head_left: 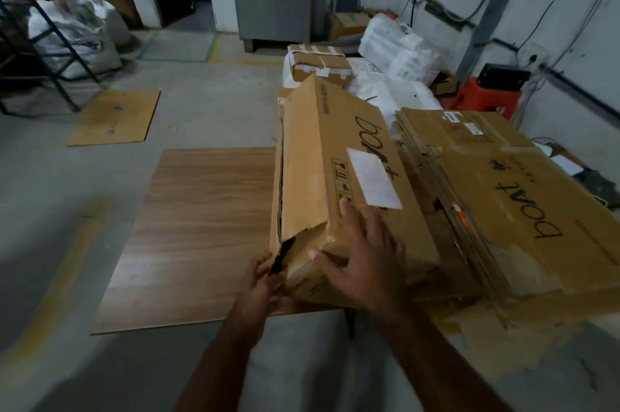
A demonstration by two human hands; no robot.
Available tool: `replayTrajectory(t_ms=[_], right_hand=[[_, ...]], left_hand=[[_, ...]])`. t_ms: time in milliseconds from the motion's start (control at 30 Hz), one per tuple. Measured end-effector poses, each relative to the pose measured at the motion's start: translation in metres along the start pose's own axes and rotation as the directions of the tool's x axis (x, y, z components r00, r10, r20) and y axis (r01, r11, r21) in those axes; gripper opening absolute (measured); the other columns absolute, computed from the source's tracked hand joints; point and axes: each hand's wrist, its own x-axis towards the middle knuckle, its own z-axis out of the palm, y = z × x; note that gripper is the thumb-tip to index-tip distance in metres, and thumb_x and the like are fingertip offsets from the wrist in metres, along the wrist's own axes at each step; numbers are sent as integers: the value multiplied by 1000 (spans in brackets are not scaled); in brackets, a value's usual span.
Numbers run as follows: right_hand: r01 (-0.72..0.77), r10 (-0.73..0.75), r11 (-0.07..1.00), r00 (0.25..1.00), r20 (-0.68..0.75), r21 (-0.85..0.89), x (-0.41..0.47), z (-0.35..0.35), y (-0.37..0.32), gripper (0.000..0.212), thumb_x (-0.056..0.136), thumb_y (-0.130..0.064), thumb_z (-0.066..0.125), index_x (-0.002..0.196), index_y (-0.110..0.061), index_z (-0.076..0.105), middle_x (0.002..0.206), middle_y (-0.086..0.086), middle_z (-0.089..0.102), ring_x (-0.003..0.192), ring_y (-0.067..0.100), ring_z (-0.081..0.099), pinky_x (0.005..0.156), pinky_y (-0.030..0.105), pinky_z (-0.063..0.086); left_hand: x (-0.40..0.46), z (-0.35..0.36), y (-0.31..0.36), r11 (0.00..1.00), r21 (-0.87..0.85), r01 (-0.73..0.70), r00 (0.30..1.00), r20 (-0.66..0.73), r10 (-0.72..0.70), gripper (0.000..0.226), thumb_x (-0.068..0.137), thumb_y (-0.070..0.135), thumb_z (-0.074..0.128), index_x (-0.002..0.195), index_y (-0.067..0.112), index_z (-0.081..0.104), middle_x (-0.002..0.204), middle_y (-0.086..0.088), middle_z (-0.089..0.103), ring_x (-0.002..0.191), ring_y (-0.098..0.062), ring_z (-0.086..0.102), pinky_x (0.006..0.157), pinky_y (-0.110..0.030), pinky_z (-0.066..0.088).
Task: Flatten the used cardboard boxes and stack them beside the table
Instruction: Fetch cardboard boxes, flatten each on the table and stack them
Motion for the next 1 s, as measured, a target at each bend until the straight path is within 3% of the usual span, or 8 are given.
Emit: replayTrajectory(t_ms=[233, 500, 600, 700, 767, 833, 900, 1000], right_hand=[[228, -240, 942, 970, -19, -246, -15, 75, -23, 84, 83, -63, 59, 158, -37, 33, 164, 5, 36, 150, 30, 34, 115, 68, 19], [202, -198, 950, 979, 40, -238, -11, 73, -17, 85, 83, -66, 54, 160, -40, 28, 166, 3, 31, 153, 27, 26, 115, 64, 13], [204, -197, 973, 978, 71, -110, -5, 58, -16, 88, 81, -67, 58, 159, -41, 26, 167, 0, 26, 153, 24, 23, 116, 59, 12], [26, 29, 963, 979, -201, 268, -7, 35, 6, 89, 80, -51, 74, 155, -23, 38, 156, 7, 41, 141, 27, 40, 111, 45, 32], [-206, 389, 829, 880, -272, 520, -11, 26, 32, 94, 78, -34, 86, 155, -12, 37, 152, 15, 43, 136, 31, 44, 104, 37, 38], [-373, 585, 535, 811, -13, 758, -19, 24, 59, 100, 73, -33, 89, 155, -12, 37, 153, 16, 45, 136, 32, 48, 103, 35, 43], [-463, 513, 165, 794, 325, 871, -28, 34, 79, 88, 69, -47, 85, 146, -21, 52, 139, 9, 63, 127, 32, 60, 97, 42, 53], [-506, 418, 181, 816, 400, 843, -36, 48, 96, 83, 68, -65, 86, 140, -36, 57, 135, -4, 67, 127, 25, 61, 107, 56, 47]], left_hand=[[-4, -26, 0, 978, 206, -20, 996, 89, 1, 67, 92, 4, 68, 139, 43, 39, 129, 13, 57, 107, -13, 63, 60, -23, 58], [4, -35, 2, 970, 243, -8, 1000, 22, 2, 107, 84, 4, 79, 160, 17, 5, 149, -10, 47, 124, -23, 52, 68, -26, 55], [4, -27, 4, 954, 286, -90, 989, 139, 52, 103, 80, 5, 82, 157, 21, 14, 145, -7, 48, 127, -17, 48, 63, -17, 56], [11, -18, 2, 951, 289, -108, 981, 186, 55, 107, 77, -2, 82, 156, 26, 15, 141, -4, 52, 120, -14, 55, 67, -22, 58], [13, -12, 0, 949, 291, -118, 977, 204, 59, 104, 78, -3, 81, 155, 27, 18, 133, 3, 56, 117, -13, 57, 75, -26, 56], [12, -6, -2, 950, 284, -132, 976, 206, 74, 99, 77, 0, 82, 151, 27, 22, 128, 7, 57, 113, -10, 58, 81, -30, 56], [12, 1, -3, 955, 261, -140, 976, 197, 89, 96, 76, 4, 84, 149, 28, 26, 128, 6, 60, 115, -12, 60, 84, -32, 57], [11, 10, -6, 951, 263, -162, 966, 241, 98, 91, 76, 16, 87, 149, 29, 35, 134, 2, 63, 122, -17, 61, 85, -33, 60]])
